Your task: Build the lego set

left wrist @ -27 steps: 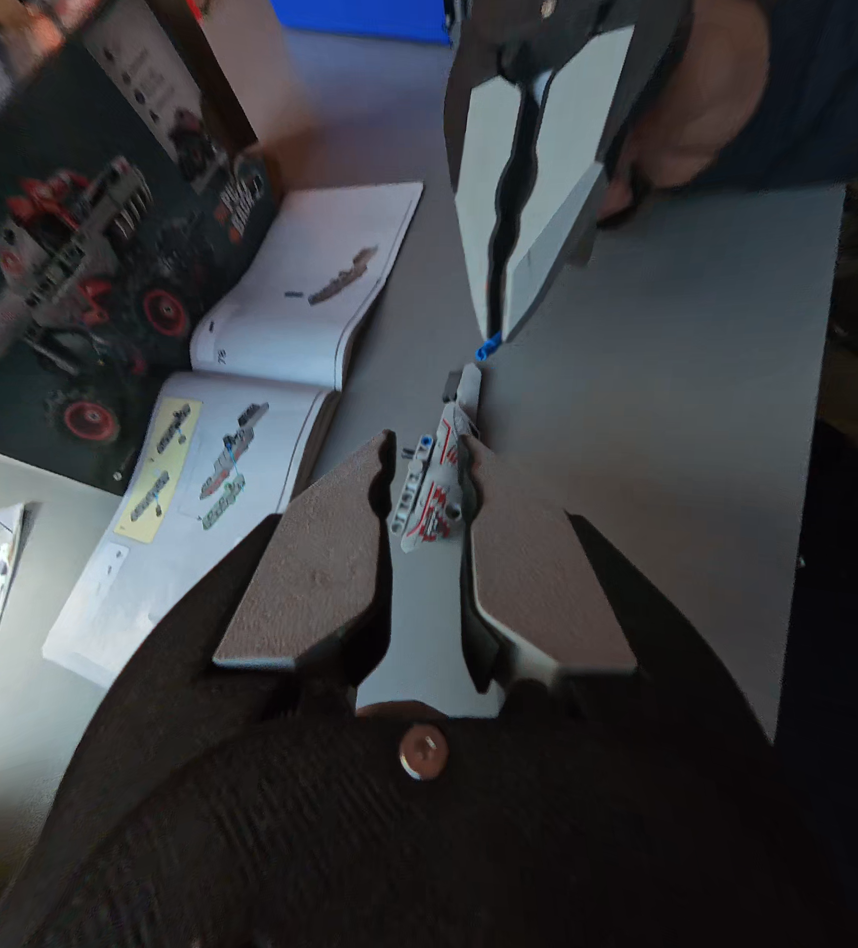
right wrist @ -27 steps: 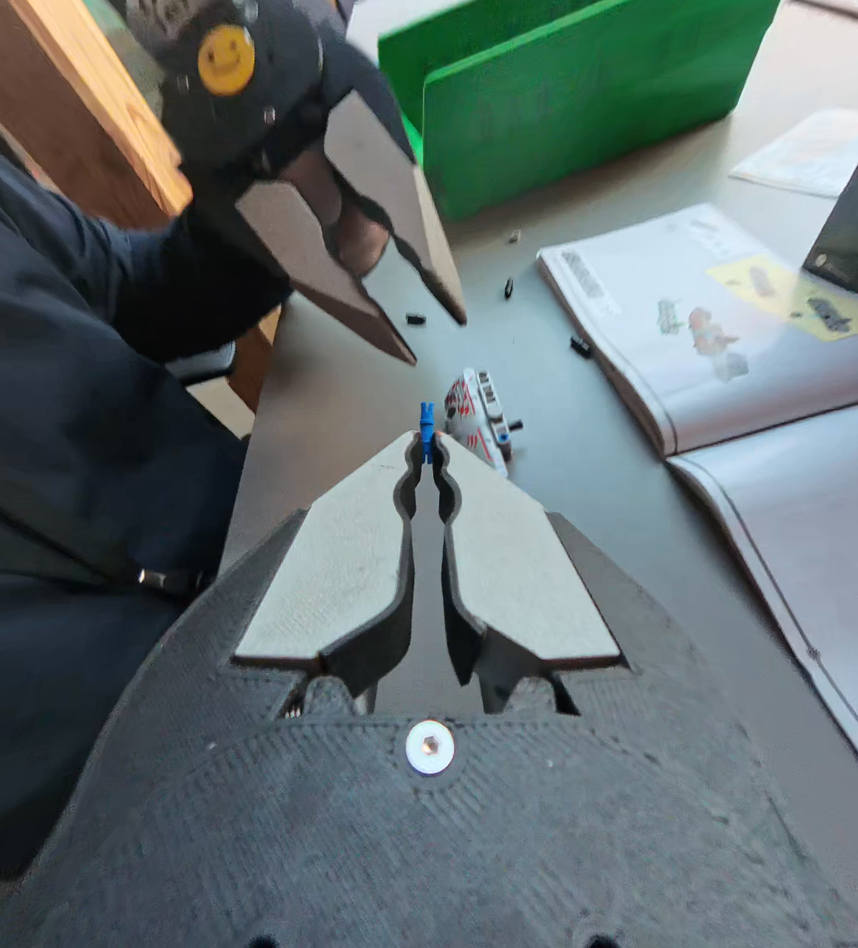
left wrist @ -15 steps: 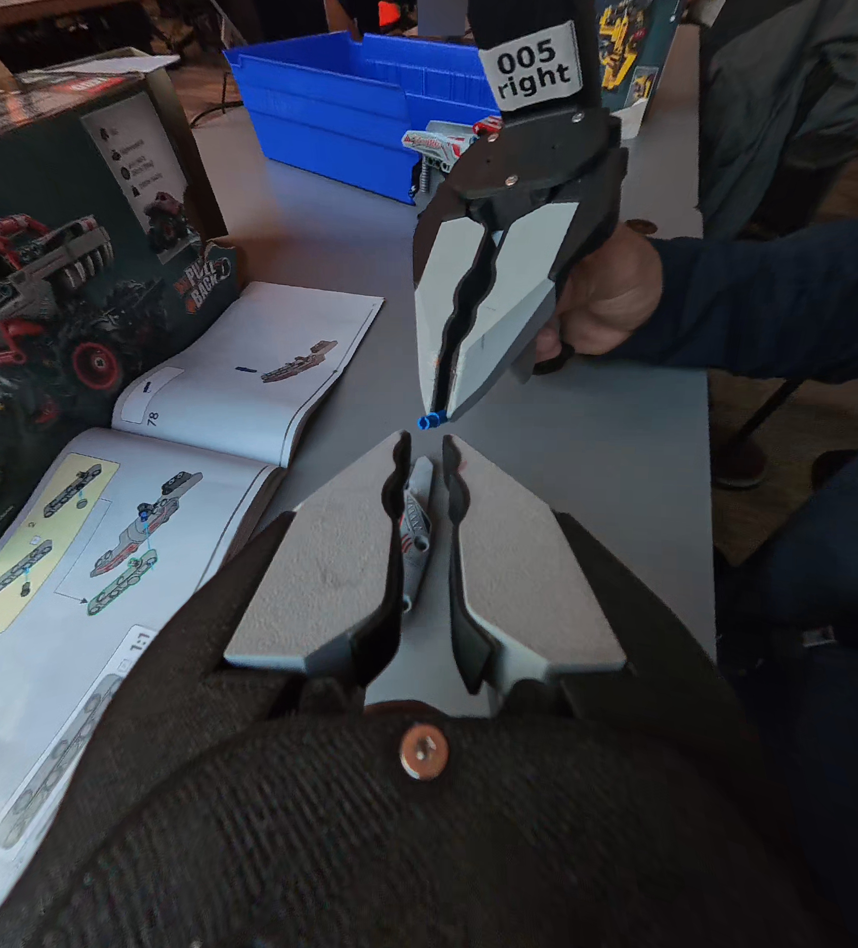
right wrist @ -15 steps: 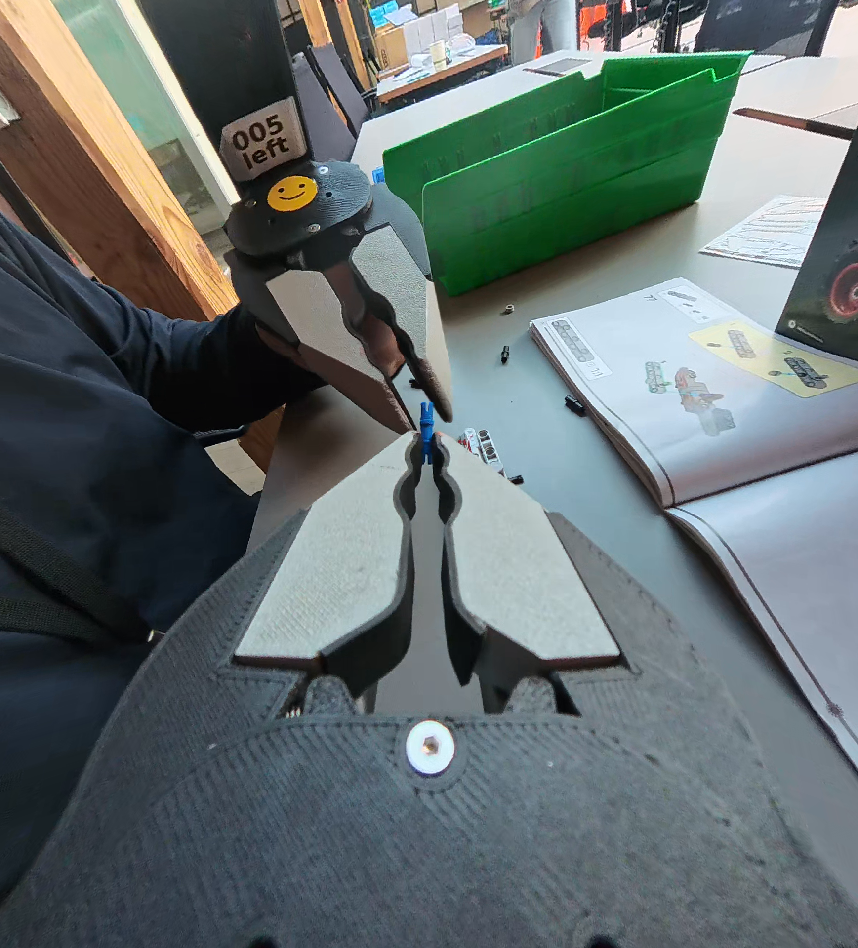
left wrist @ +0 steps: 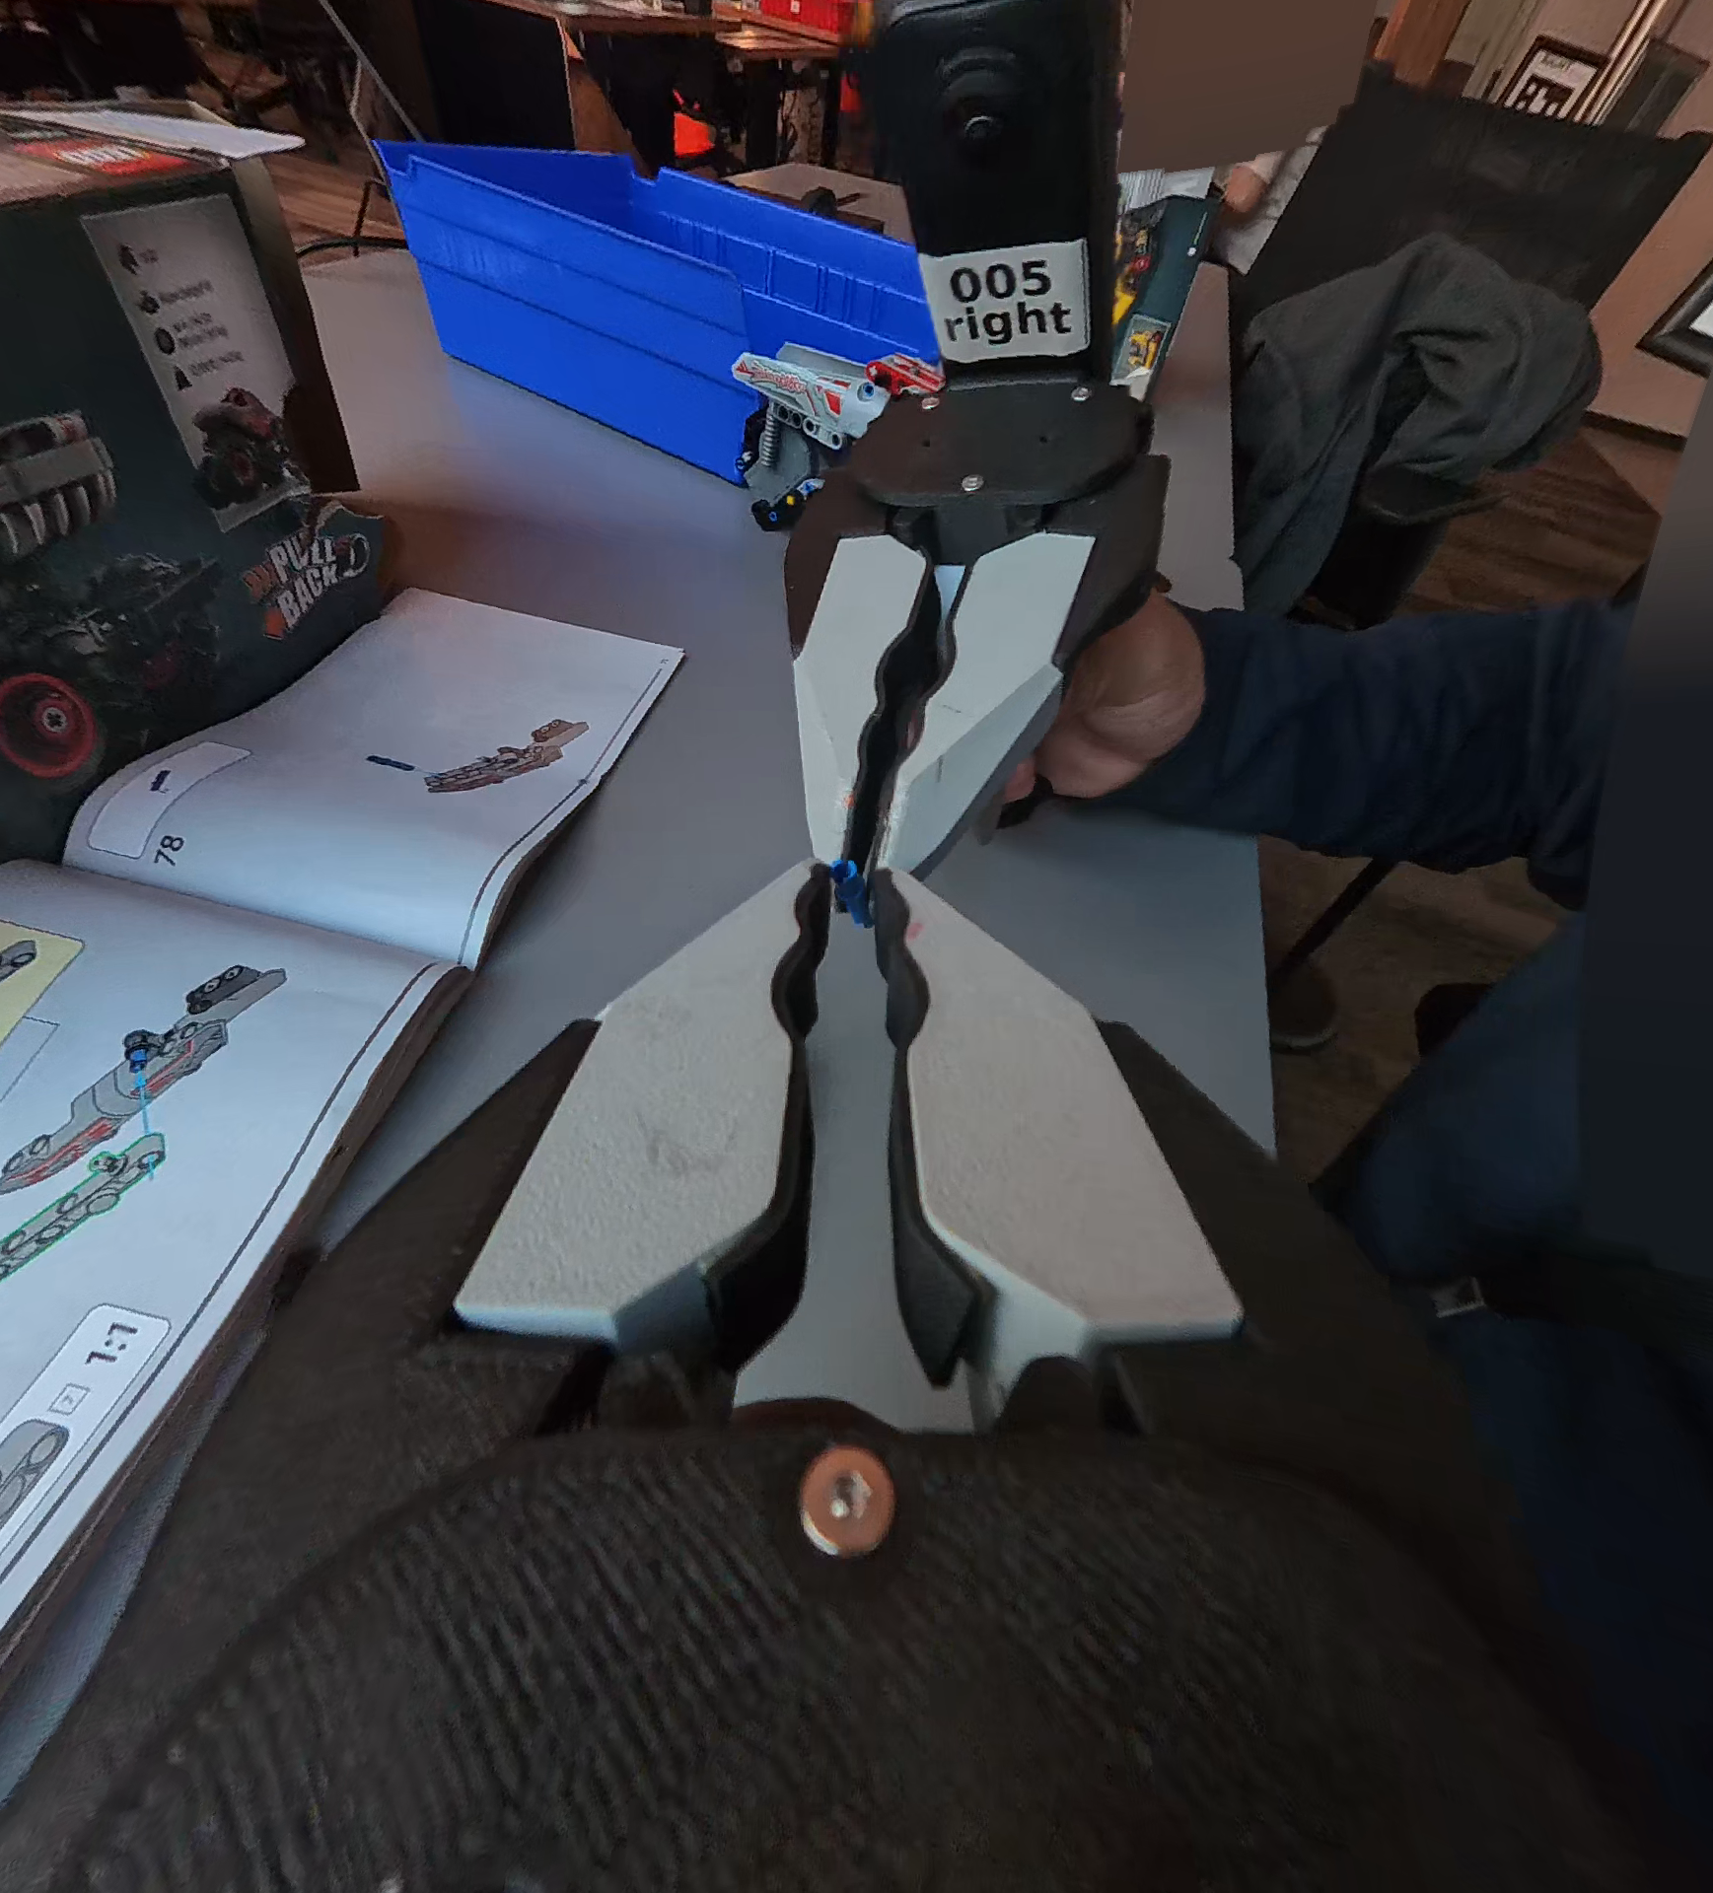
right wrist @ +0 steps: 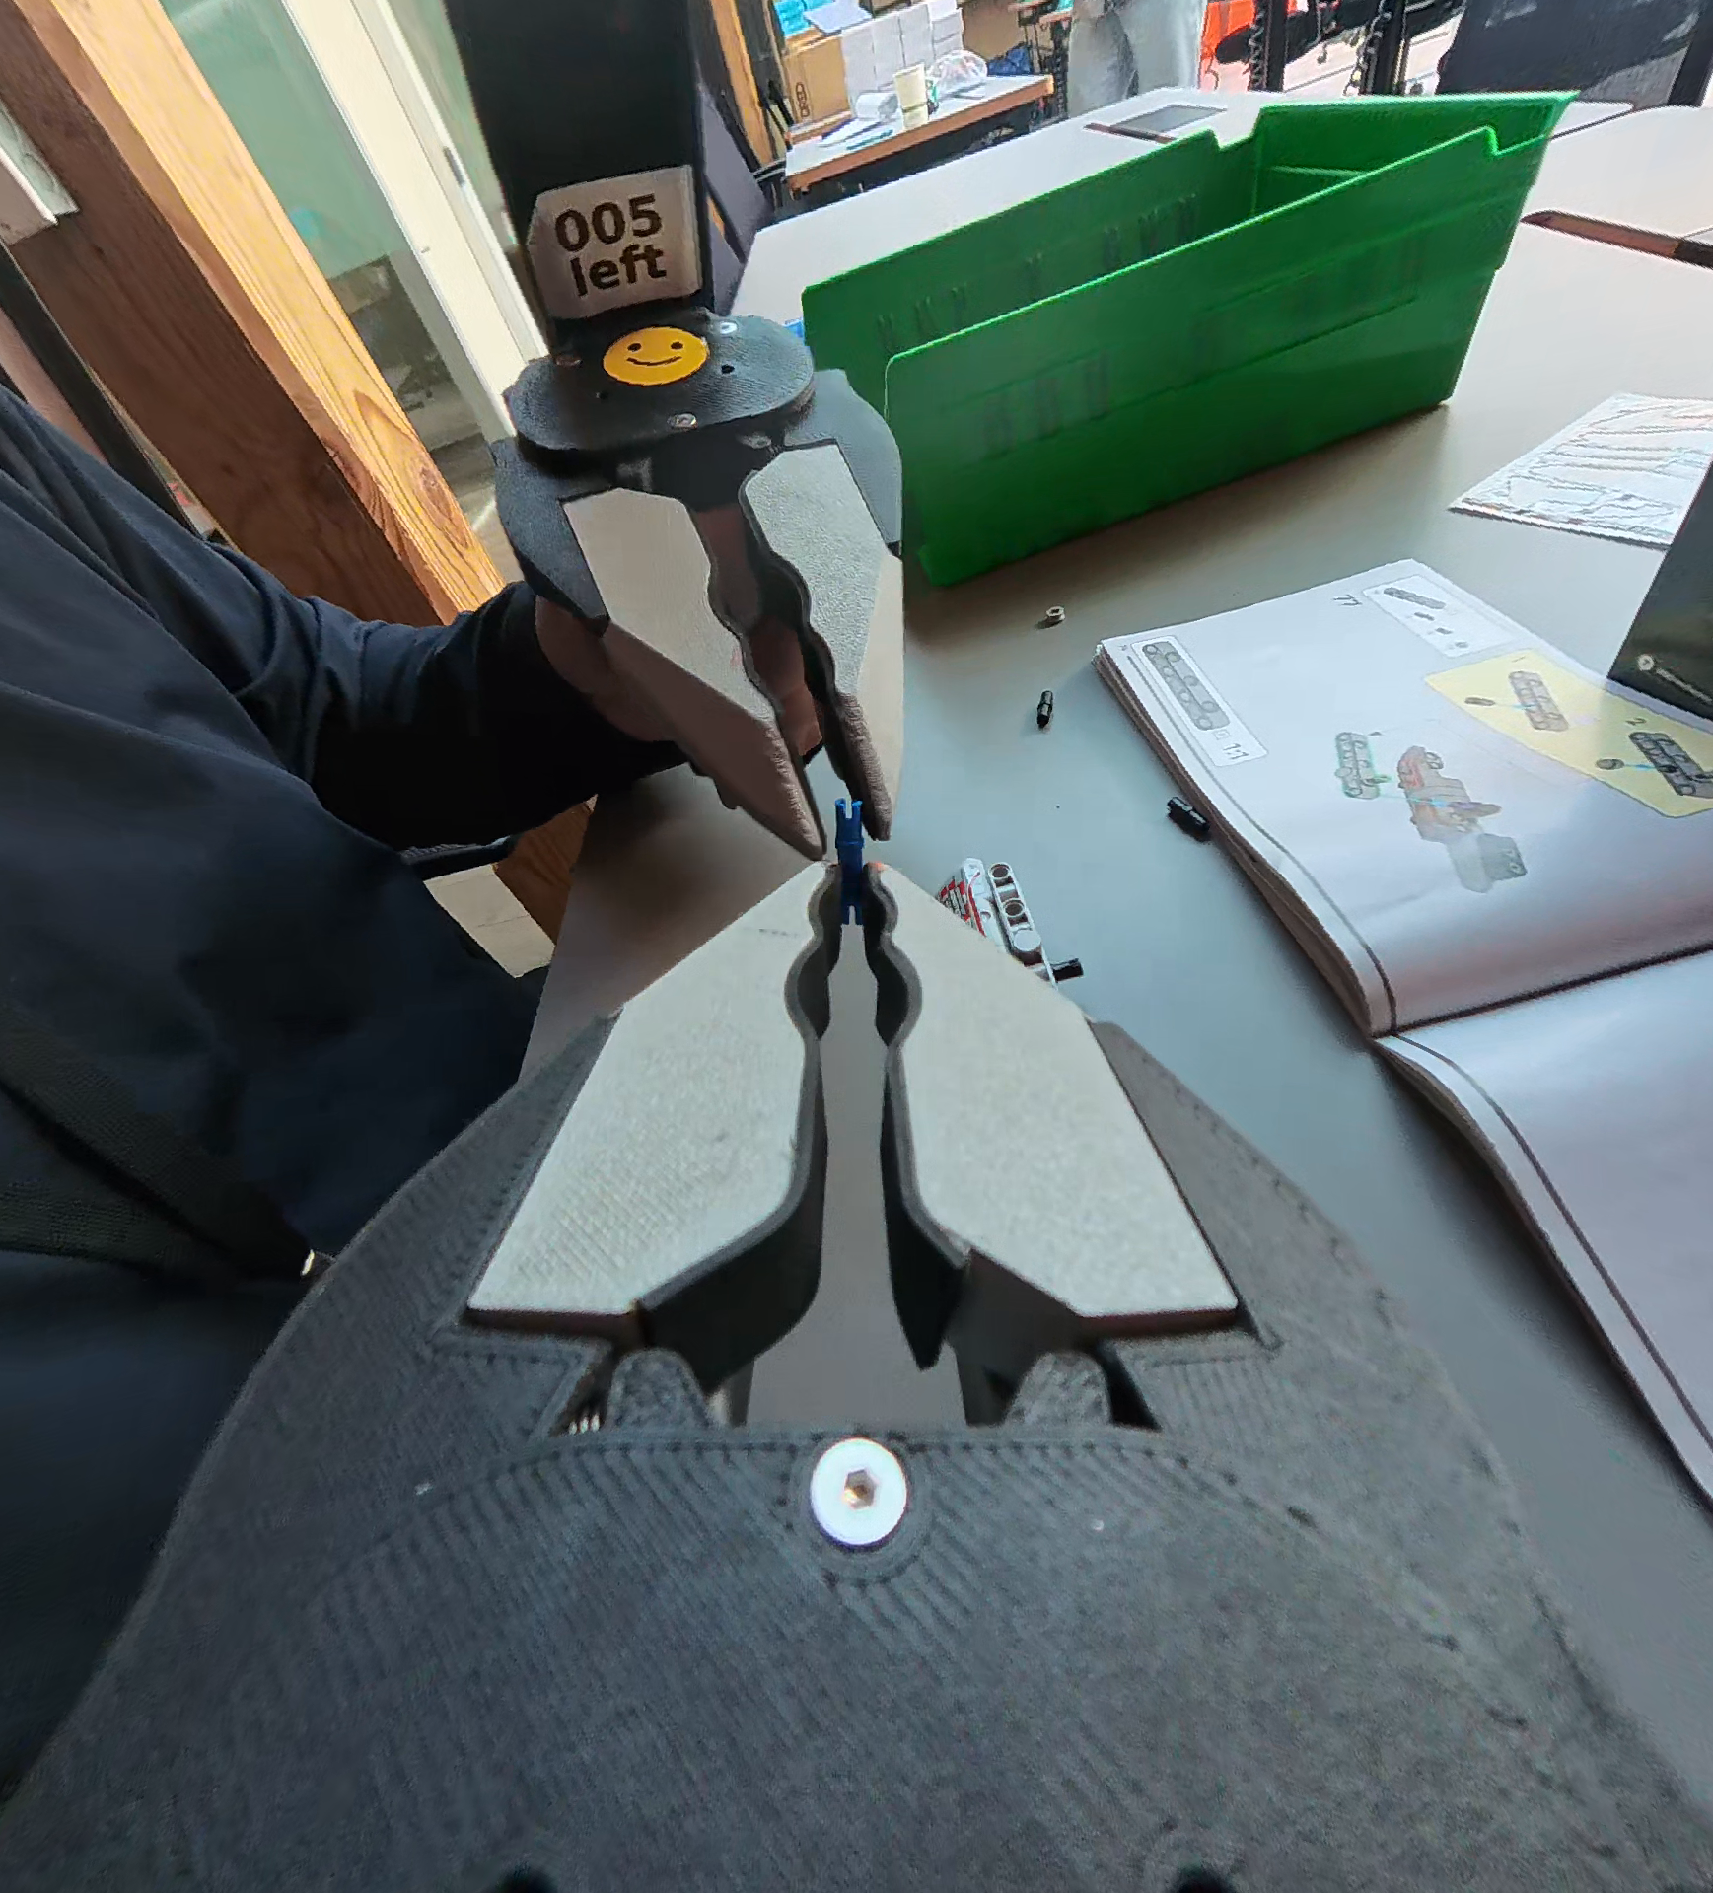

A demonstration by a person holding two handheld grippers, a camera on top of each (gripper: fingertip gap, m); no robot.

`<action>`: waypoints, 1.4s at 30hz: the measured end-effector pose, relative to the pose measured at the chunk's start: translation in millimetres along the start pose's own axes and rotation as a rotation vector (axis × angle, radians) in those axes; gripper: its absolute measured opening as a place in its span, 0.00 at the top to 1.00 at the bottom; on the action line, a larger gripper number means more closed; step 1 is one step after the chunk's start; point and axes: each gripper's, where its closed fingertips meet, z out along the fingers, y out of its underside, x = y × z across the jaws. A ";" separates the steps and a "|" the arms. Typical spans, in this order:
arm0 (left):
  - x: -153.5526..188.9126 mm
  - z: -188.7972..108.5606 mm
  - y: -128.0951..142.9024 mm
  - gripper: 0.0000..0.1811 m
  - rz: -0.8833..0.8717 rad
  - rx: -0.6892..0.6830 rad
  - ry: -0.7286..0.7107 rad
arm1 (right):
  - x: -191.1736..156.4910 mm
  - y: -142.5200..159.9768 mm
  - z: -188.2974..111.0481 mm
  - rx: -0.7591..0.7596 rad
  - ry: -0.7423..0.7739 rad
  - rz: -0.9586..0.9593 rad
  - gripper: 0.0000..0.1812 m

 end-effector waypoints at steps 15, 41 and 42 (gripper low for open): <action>-12.3 -7.3 12.5 0.99 -0.344 -0.149 0.186 | 4.5 7.8 -4.7 -0.172 0.246 -0.459 0.83; -1.4 -11.4 10.4 0.98 -0.564 -0.100 0.372 | 3.1 1.0 21.0 -0.285 0.606 -1.015 0.88; -1.6 -11.2 10.3 0.98 -0.571 -0.092 0.374 | 3.6 1.3 20.8 -0.285 0.606 -1.010 0.88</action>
